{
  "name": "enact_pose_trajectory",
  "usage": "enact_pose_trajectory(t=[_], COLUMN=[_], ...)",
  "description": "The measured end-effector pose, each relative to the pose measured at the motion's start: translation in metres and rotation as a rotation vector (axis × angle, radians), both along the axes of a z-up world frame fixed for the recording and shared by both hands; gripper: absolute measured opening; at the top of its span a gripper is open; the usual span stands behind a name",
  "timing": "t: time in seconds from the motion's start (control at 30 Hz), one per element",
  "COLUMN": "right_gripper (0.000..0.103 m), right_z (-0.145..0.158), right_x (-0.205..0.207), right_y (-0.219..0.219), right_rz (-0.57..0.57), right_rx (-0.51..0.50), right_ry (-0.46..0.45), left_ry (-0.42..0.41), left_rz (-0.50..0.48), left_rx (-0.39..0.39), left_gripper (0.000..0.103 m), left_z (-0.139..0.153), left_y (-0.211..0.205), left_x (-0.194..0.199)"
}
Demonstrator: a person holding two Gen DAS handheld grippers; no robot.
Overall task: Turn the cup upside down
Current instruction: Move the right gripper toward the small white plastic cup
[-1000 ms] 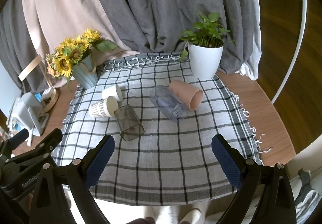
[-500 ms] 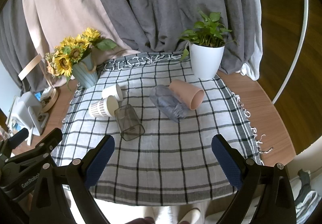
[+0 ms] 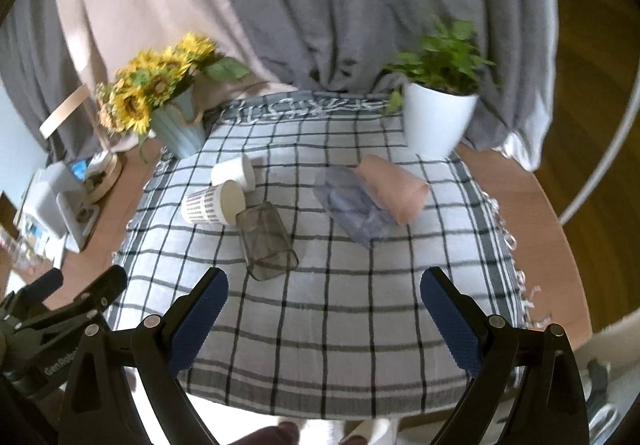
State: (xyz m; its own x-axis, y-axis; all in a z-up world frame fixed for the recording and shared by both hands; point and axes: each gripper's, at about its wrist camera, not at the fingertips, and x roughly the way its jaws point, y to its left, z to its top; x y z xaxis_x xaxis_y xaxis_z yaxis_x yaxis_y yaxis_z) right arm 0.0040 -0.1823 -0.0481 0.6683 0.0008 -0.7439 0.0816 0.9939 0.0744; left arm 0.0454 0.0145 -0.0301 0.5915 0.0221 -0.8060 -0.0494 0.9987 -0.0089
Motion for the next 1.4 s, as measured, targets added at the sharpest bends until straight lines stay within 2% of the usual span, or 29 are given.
enact_pose_trajectory(t=[0.27,0.63,0.77,0.87,0.97,1.07,1.2,1.3,1.4], right_gripper=[0.097,0.097,0.097,0.097,0.097,0.097,0.097,0.097,0.097], right_z=[0.006,0.013,0.014,0.009,0.005,-0.010,-0.032,-0.042,-0.053], right_x=[0.067,0.163,0.191,0.219,0.236,0.257,0.278,0.288,0.302], right_y=[0.025,0.079,0.111,0.137,0.154,0.175,0.195,0.204,0.212], right_rz=[0.162,0.286,0.369,0.453,0.500,0.615,0.717,0.776,0.829], right_rx=[-0.022,-0.109,-0.220,-0.306,-0.392,-0.466,-0.585,-0.622,-0.653], right_ry=[0.087,0.144,0.187,0.268,0.297,0.403,0.484,0.540,0.585], left_ry=[0.032,0.036,0.056,0.086,0.116,0.136,0.155,0.175,0.182], left_rz=[0.075,0.140,0.208,0.257,0.310,0.357,0.421,0.454,0.487], left_rx=[0.021,0.112,0.127,0.112,0.132,0.116,0.138,0.107,0.112], left_gripper=[0.103,0.103,0.103,0.103,0.103,0.103,0.103,0.102,0.102], left_z=[-0.006,-0.010,-0.018,-0.026,-0.035,-0.042,-0.051,-0.057,-0.061], left_y=[0.016,0.052,0.066,0.074,0.078,0.081,0.080,0.083,0.082], left_x=[0.039,0.094,0.116,0.129,0.139,0.145,0.156,0.163,0.168])
